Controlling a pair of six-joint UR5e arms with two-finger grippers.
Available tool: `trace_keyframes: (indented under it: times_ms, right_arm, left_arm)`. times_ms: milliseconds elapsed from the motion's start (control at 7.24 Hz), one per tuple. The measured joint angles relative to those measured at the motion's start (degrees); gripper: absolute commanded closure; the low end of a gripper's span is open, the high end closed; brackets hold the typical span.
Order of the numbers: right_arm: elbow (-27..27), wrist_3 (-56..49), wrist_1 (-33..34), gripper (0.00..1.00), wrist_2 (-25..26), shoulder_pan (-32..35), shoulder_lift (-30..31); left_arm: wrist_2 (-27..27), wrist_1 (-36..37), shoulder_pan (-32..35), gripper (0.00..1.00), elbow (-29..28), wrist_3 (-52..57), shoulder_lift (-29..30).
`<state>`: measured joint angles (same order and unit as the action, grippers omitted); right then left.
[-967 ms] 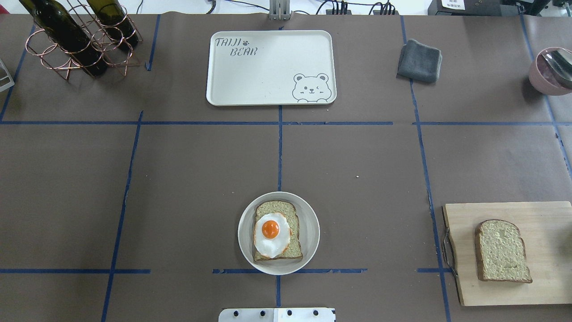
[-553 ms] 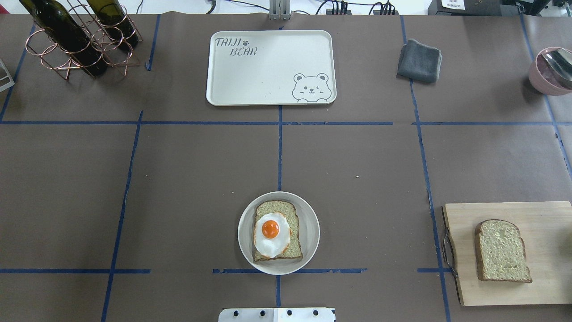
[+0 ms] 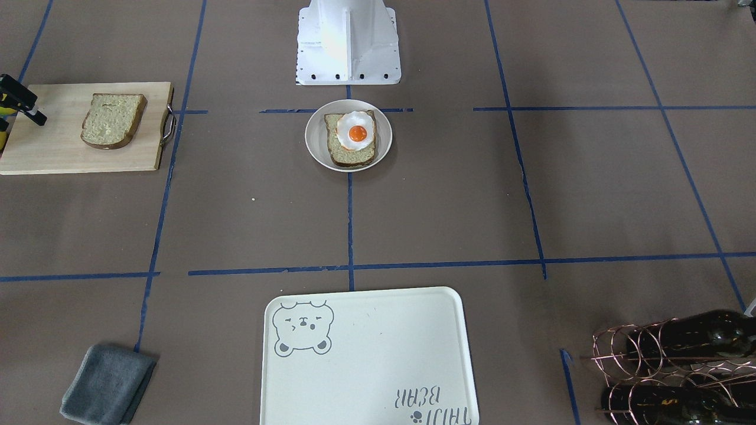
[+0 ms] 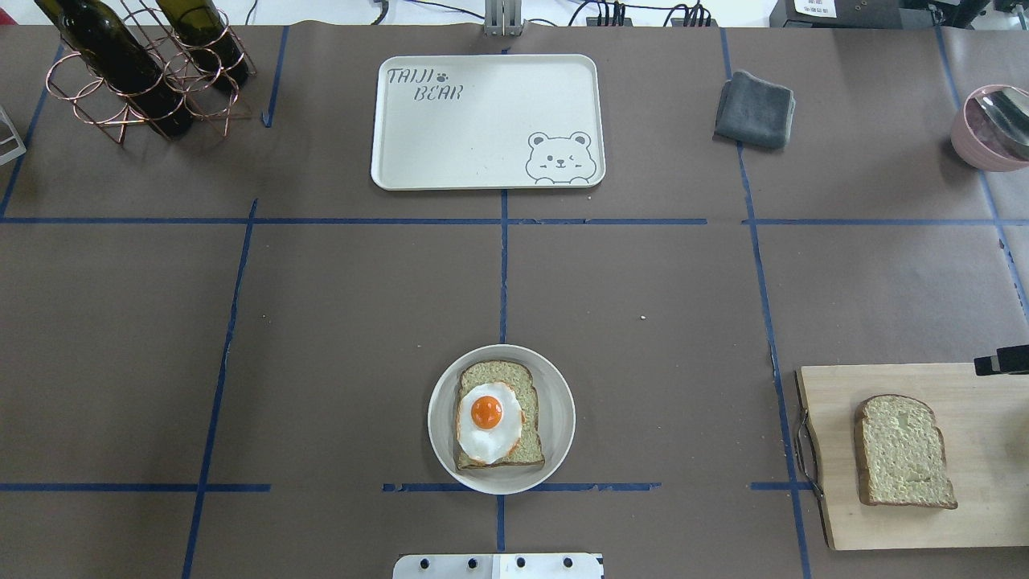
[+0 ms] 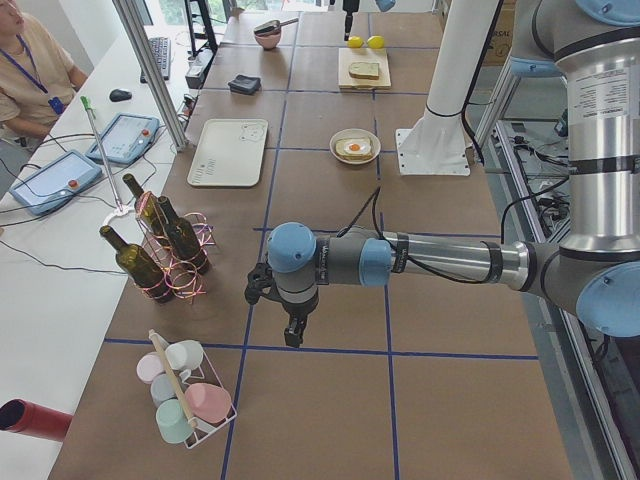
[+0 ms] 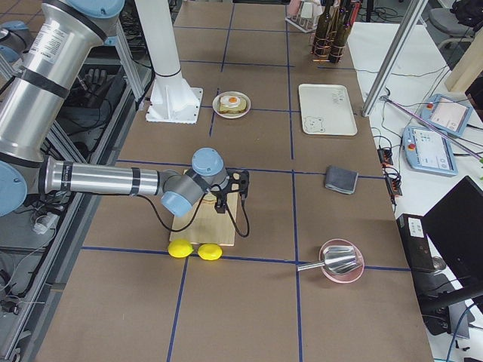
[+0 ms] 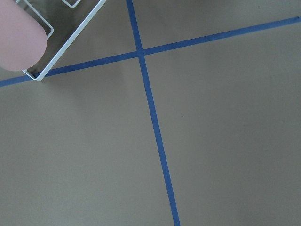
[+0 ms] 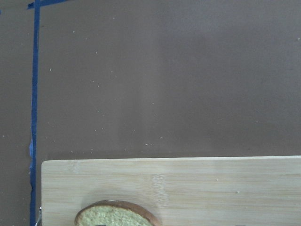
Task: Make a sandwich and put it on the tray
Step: 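Move the right gripper down over the bread slice on the cutting board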
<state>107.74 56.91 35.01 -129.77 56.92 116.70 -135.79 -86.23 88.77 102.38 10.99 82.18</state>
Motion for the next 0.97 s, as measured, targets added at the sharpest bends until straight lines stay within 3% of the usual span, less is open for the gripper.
trace_keyframes:
  times_ms: [276, 553, 967]
  right_arm:
    - [-0.49, 6.2, -4.53, 0.12, 4.92, -6.71, 0.24]
    - [-1.04, 10.42, -7.04, 0.19, 10.9, -13.72, 0.28]
    - [-1.89, 11.37, -7.58, 0.34, 14.07, -18.63, 0.63]
  left_arm:
    - [0.0, 0.0, 0.0, 0.0, -0.08, 0.0, 0.0]
    - [0.0, 0.01, 0.0, 0.0, -0.14, 0.0, 0.0]
    - [0.0, 0.01, 0.0, 0.0, -0.16, 0.0, 0.0]
